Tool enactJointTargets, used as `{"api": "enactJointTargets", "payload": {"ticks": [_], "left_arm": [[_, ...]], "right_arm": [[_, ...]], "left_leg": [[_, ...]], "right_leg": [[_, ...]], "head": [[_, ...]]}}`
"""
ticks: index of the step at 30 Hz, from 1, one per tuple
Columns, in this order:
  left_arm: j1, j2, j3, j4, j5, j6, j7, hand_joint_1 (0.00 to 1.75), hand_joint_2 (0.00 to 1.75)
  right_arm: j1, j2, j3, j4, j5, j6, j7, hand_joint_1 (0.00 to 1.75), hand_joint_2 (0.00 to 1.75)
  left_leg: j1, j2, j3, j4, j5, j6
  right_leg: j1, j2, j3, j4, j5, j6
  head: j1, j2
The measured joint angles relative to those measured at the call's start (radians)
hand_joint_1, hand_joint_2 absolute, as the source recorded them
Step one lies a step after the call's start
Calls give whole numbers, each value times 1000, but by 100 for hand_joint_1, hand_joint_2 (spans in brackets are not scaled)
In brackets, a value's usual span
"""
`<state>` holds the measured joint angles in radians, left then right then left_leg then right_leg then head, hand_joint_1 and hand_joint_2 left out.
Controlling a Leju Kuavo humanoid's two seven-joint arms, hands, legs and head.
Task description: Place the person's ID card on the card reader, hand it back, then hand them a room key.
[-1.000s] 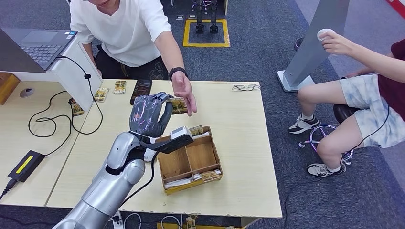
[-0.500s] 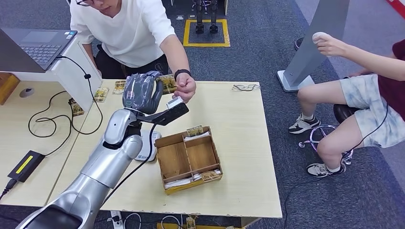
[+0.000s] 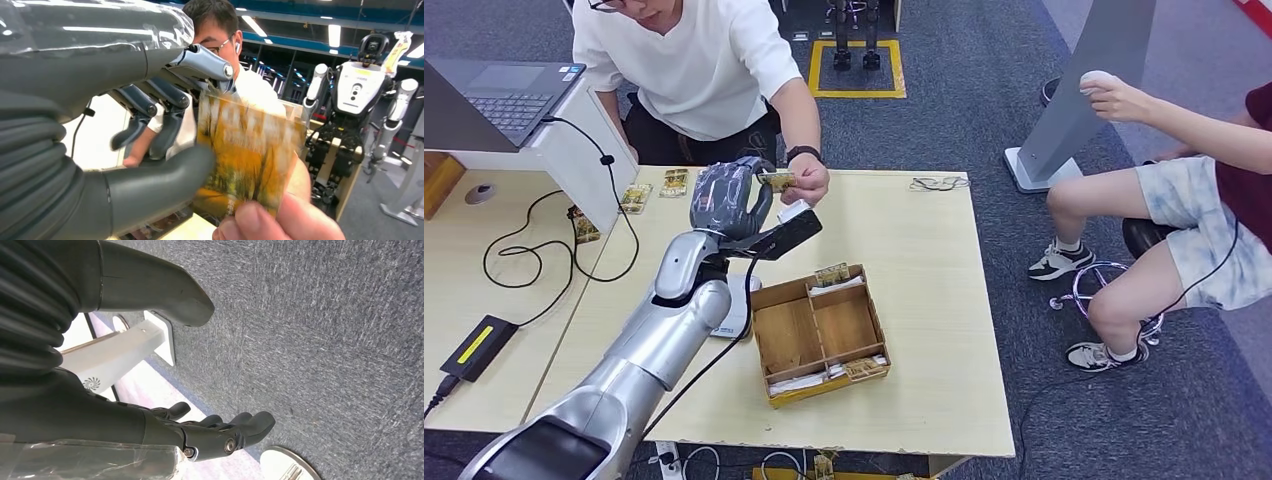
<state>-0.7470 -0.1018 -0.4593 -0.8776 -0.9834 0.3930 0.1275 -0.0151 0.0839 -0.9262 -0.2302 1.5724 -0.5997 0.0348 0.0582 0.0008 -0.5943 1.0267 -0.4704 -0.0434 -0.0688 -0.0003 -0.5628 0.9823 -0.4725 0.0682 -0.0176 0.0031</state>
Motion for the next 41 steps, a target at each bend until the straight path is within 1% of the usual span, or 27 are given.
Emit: {"api": "enactJointTargets", "payload": {"ticks": [15, 21, 25, 30, 33, 38, 41], "left_arm": [[16, 0, 0, 13, 11, 36, -12, 0, 175], [40, 2, 1, -4, 33, 49, -50, 0, 175], [84, 5, 2, -72, 72, 50, -88, 0, 175], [168, 17, 2, -210, 121, 68, -139, 0, 175], [217, 25, 2, -287, 137, 97, -164, 0, 175], [305, 35, 2, -412, 226, 173, -232, 0, 175], [338, 37, 3, -456, 248, 185, -244, 0, 175]], "right_arm": [[0, -1, 0, 0, -1, 0, -3, 0, 175], [1, -2, 0, 0, -3, -3, -1, 0, 175], [4, -2, -1, 0, -9, -3, -5, 0, 175], [12, -2, -7, 0, -21, -3, -9, 0, 175], [17, -2, -11, 0, -21, -3, -10, 0, 175], [26, -1, -25, -1, -23, -3, -12, 0, 175], [29, 1, -30, -1, -23, -3, -12, 0, 175]], "left_leg": [[0, 0, 0, 0, 0, 0], [0, 0, 0, 0, 0, 0], [0, 0, 0, 0, 0, 0], [0, 0, -1, 0, 0, 0], [0, 0, -1, 0, 0, 0], [0, 0, -1, 0, 0, 0], [0, 0, -1, 0, 0, 0]], "right_leg": [[0, 0, 0, 0, 0, 0], [0, 0, 0, 0, 0, 0], [0, 0, 0, 0, 0, 0], [0, 0, 0, 0, -1, 0], [0, 0, 0, 0, -1, 0], [0, 0, 0, 0, -1, 0], [0, 0, 0, 0, -1, 0]], "head": [[0, 0], [0, 0], [0, 0], [0, 0], [0, 0], [0, 0], [0, 0]]}}
